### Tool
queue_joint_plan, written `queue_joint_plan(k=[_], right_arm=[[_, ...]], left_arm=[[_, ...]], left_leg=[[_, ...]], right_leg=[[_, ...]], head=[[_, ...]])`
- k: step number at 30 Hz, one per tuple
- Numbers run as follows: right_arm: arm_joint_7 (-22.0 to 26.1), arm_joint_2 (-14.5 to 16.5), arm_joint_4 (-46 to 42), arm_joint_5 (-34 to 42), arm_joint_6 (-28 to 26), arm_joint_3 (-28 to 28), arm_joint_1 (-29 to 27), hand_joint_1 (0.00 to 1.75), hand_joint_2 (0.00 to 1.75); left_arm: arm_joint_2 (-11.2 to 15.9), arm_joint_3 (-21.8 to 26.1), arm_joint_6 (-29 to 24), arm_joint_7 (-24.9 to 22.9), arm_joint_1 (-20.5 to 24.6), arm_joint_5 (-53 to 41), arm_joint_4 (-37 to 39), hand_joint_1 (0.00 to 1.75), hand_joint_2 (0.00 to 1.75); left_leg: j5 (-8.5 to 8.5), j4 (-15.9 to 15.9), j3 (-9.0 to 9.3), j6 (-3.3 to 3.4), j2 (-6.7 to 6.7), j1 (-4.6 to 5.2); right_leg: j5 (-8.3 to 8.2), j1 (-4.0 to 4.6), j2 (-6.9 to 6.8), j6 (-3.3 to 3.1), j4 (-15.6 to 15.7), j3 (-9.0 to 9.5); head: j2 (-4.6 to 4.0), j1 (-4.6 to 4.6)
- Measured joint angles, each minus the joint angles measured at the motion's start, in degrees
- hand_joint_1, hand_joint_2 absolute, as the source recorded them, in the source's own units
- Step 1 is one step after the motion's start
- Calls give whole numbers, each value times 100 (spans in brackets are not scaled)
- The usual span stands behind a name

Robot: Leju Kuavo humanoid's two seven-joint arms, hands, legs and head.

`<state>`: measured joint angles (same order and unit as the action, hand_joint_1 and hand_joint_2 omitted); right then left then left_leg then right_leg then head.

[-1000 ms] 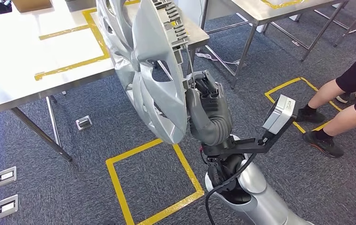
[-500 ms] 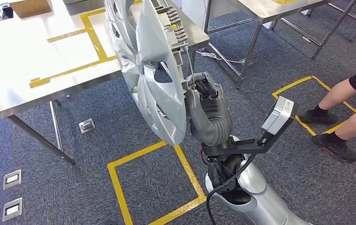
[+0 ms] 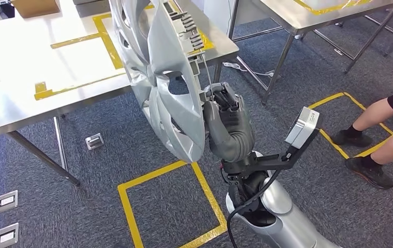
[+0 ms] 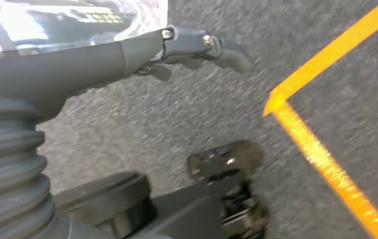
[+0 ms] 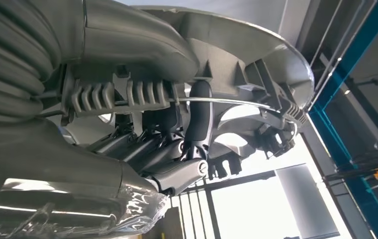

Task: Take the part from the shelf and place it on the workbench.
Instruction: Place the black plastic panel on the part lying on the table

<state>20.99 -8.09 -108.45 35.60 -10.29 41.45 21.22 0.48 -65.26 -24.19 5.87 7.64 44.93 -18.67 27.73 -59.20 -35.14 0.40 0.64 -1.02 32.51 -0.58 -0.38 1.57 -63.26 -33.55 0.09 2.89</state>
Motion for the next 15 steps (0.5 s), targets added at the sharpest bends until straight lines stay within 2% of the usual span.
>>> queue_joint_plan(k=[2, 3, 4, 5, 7, 8, 9, 11, 13, 15], right_arm=[[1, -4, 1, 0, 2, 1, -11, 175, 175], [1, -5, 2, 0, 2, 2, -20, 175, 175], [1, -7, 4, 0, 2, 2, -27, 175, 175], [0, -9, 5, 0, 2, 2, -30, 175, 175], [-1, -10, 8, 0, 1, 2, -30, 175, 175], [0, -11, 9, 0, 1, 2, -29, 175, 175], [0, -13, 9, 0, 2, 2, -26, 175, 175], [1, -14, 9, 0, 2, 2, -21, 175, 175], [0, -14, 8, 0, 2, 1, -23, 175, 175], [-1, -14, 8, 0, 1, -1, -28, 175, 175]], left_arm=[[-5, 0, 0, -1, 3, -2, 0, 0, 175], [-7, 0, 2, -3, -2, -2, 0, 0, 175], [-8, 0, 3, -5, -9, -2, 0, 0, 175], [-8, 0, 4, -8, -14, -2, 0, 0, 175], [-13, 0, 4, -12, -19, -2, 0, 0, 175], [-17, 0, 5, -12, -18, -2, 0, 0, 175], [-21, 0, 5, -12, -17, -1, 0, 0, 175], [-24, -1, 10, -13, -16, 1, 0, 0, 175], [-25, -2, 15, -14, -11, 0, 0, 0, 175], [-23, -2, 14, -13, -6, -2, 0, 0, 175]], left_leg=[[46, -1, 34, 35, 1, 4], [76, -2, 64, 40, 1, 6], [111, -3, 106, 39, 5, 8], [151, -3, 161, 33, 12, 8], [243, -2, 286, 5, 30, 7], [286, -5, 330, -22, 38, 12], [318, -7, 354, -54, 42, 15], [350, 4, 360, -121, 37, 20], [407, 2, 365, -175, 24, 20], [602, -316, 245, -196, 19, 28]], right_leg=[[246, -6, 4, 37, -790, -492], [284, -8, 4, 49, -1107, -723], [210, -9, 4, 53, -1244, -871], [12, -8, 4, 46, -1147, -901], [-534, 1, 8, -6, -460, -700], [-720, 16, 12, -43, -129, -581], [-796, 31, 16, -88, 110, -486], [-729, 59, 26, -169, 255, -424], [-672, 34, 31, -228, 336, -368], [-650, -1, 21, -274, 417, -272]], head=[[0, 26], [0, 31], [0, 37], [0, 43], [0, 52], [0, 45], [0, 42], [0, 30], [0, 29], [0, 10]])
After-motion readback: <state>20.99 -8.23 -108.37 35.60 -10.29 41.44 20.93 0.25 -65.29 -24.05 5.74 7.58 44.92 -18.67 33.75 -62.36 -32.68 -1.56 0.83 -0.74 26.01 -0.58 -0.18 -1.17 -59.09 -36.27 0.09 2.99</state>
